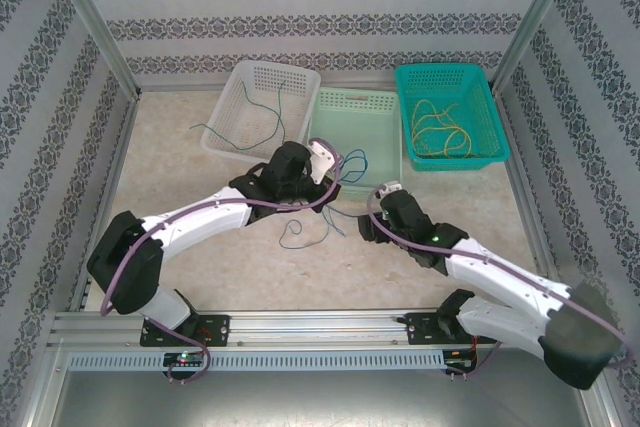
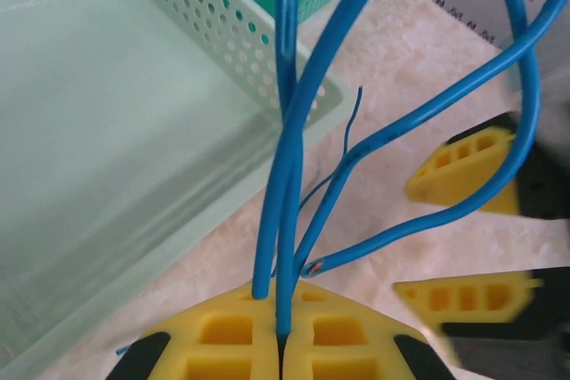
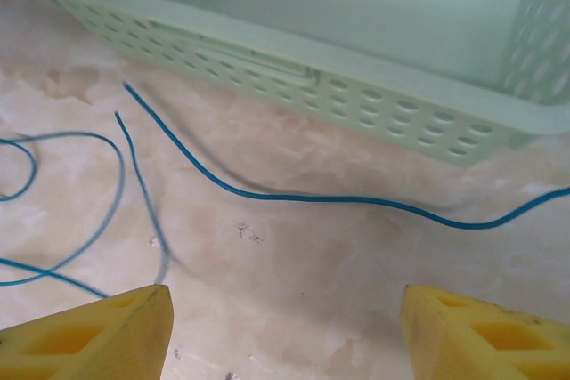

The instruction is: Untangle the cables

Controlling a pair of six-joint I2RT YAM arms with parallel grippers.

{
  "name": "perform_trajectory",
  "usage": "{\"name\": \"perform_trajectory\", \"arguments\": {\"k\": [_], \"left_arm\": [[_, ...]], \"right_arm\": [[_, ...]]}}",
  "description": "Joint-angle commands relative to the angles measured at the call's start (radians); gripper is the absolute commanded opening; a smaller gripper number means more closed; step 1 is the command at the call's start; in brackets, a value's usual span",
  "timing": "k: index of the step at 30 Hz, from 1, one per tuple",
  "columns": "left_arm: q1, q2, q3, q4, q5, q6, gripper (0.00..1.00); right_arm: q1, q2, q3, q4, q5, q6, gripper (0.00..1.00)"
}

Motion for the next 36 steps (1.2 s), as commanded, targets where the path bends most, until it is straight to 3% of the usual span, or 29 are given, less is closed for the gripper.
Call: {"name": "perform_trajectory", "arguments": {"k": [1, 6, 9, 12, 16, 22, 27, 36], "left_arm": [[0.033, -0.076, -0.021, 0.01, -0.009, -0.032, 0.0], [0.059, -0.126, -0.052, 0.009, -0.025, -0.044, 0.0], [0.068, -0.137, -0.065, 0.016, -0.009, -0.05, 0.0], [0.07, -0.14, -0.067, 0.015, -0.006, -0.057, 0.0], [0.074, -0.139, -0.071, 0.038, -0.008, -0.082, 0.01], [0.075, -0.117, -0.037, 0.032, 0.0, -0.112, 0.01], [0.076, -0.102, -0.015, 0.0, -0.019, -0.118, 0.01], [0.085, -0.098, 0.002, -0.048, -0.072, -0.125, 0.02]], "right_arm": [[0.001, 0.057, 0.076, -0.004, 0.008, 0.014, 0.7], [0.014, 0.041, 0.046, 0.094, -0.064, 0.006, 0.69], [0.01, 0.057, 0.081, 0.023, -0.028, -0.047, 0.69], [0.008, 0.077, 0.13, 0.005, -0.104, -0.085, 0.69], [0.044, 0.093, 0.093, 0.204, -0.232, -0.024, 0.7], [0.171, 0.221, 0.149, 0.32, -0.192, 0.006, 0.71], [0.219, 0.306, 0.225, 0.344, -0.194, -0.007, 0.71], [0.23, 0.262, 0.198, 0.327, -0.191, 0.02, 0.69]]}}
